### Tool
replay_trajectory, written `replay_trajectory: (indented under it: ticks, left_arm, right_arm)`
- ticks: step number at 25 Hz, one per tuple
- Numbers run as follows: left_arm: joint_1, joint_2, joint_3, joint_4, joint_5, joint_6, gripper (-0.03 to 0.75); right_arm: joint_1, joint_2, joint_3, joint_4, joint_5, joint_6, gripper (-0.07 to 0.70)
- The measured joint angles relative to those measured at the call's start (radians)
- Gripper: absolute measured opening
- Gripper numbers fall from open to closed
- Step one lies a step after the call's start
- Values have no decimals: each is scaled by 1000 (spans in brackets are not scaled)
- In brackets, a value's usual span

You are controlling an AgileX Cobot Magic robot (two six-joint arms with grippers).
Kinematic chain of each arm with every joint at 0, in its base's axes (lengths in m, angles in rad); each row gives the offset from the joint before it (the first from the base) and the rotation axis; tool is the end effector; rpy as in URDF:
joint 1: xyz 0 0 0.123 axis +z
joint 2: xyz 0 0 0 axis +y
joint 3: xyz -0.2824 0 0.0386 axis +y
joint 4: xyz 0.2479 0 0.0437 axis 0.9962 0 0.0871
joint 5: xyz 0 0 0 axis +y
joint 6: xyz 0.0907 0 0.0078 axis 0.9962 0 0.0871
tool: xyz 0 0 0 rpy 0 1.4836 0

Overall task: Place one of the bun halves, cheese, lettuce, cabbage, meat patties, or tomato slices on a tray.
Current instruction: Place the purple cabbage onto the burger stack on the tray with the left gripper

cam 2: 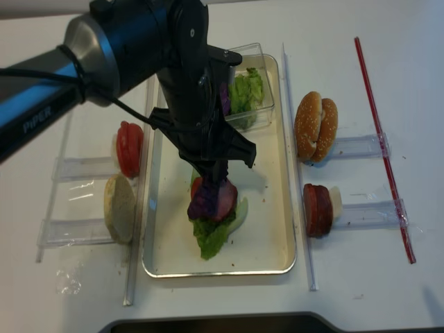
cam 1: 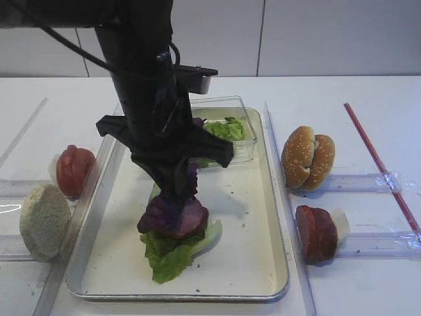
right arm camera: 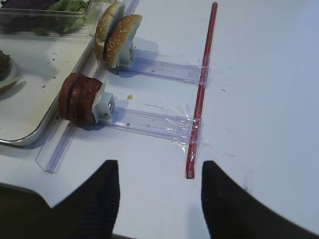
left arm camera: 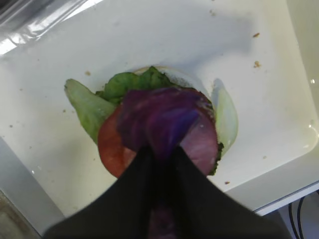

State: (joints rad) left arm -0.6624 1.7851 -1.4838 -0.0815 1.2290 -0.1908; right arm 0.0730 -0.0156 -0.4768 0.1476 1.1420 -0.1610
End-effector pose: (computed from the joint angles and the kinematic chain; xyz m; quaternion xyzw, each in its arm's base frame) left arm 0.2788 -0.2263 0.2689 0.2221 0.9722 -0.0620 0.0418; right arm -0.0096 0.0115 0.2650 -0.1074 0.8666 0.0523 0.4846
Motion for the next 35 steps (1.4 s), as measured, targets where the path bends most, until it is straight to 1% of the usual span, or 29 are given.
replay_trajectory:
  ticks: [10, 16, 19, 25, 27, 32, 35]
  left_arm:
    - [0, 36, 0, -20, -6, 21, 89]
    - [0, 36, 0, -20, -8, 21, 153]
    - [0, 36, 0, -20, -8, 21, 198]
    - [0, 37, 0, -20, -8, 21, 340]
    - [0, 37, 0, -20, -8, 21, 361]
    - [0, 37, 0, -31, -8, 21, 381]
    - [0, 37, 0, -45, -8, 21, 407]
  right_arm:
    - [0, 0, 0, 0, 0, 0, 393]
    - [0, 0, 0, 0, 0, 0, 393]
    - [0, 0, 0, 0, 0, 0, 393]
    - [0, 0, 0, 0, 0, 0, 393]
    - [0, 0, 0, 0, 0, 0, 393]
    - [0, 0, 0, 0, 0, 4, 393]
    - [0, 0, 0, 0, 0, 4, 393]
